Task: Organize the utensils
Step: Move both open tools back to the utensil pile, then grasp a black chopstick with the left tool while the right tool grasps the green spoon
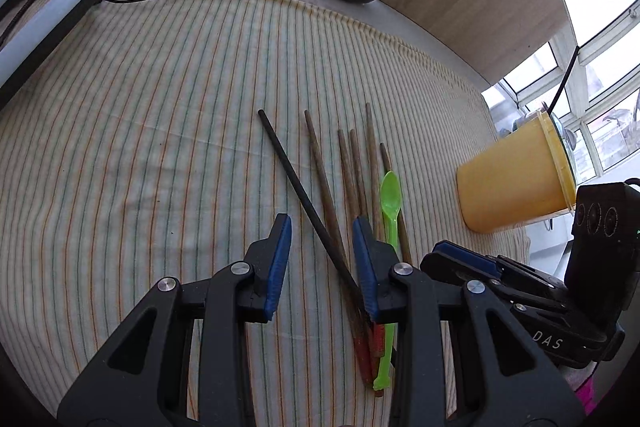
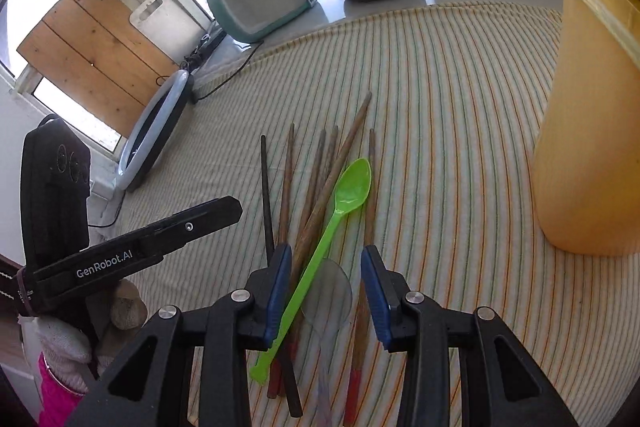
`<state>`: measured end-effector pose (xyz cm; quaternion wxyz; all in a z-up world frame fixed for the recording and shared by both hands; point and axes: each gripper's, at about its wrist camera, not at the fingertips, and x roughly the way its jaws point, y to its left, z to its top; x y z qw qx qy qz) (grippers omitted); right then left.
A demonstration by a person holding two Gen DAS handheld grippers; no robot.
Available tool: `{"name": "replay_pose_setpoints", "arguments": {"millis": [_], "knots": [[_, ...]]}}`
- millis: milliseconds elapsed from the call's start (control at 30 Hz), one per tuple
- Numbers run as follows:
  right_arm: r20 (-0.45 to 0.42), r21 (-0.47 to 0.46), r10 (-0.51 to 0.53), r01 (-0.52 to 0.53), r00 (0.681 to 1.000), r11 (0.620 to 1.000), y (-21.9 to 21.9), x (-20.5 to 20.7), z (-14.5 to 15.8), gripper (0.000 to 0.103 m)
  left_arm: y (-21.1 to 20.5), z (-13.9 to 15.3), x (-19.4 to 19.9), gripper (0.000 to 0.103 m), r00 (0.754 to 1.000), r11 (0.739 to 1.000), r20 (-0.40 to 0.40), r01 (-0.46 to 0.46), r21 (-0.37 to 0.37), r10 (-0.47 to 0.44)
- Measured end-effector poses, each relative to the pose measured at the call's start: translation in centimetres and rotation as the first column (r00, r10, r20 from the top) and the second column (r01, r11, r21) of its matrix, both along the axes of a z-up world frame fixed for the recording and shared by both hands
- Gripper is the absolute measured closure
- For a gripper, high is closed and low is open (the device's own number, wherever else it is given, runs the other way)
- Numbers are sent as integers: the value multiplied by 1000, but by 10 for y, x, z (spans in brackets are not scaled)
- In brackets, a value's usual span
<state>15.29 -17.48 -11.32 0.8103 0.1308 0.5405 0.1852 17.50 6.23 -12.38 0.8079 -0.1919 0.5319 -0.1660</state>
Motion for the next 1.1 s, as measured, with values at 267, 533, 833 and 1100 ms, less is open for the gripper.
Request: {"name": "replay_pose_setpoints", "arguments": {"millis": [267,533,833,1100], "knots": [[-67,43,-53,56,996,997,3,14,-17,77,1,-16,15,72,999,999,-45,-29,-31,27],[-80,40,-59,62,995,997,10,21,-22,81,-7,-26,24,73,998,1000,-58,-23,-15,22],[-109,72,-81,89,991,993,10,25,-29,82,-32,-22,30,88,999,984,-11,36,176,-35],[-96,69,-75,82,993,994,14,26,-26,97,-31,-23,30,92,1000,985,3,24,172,-25]]}}
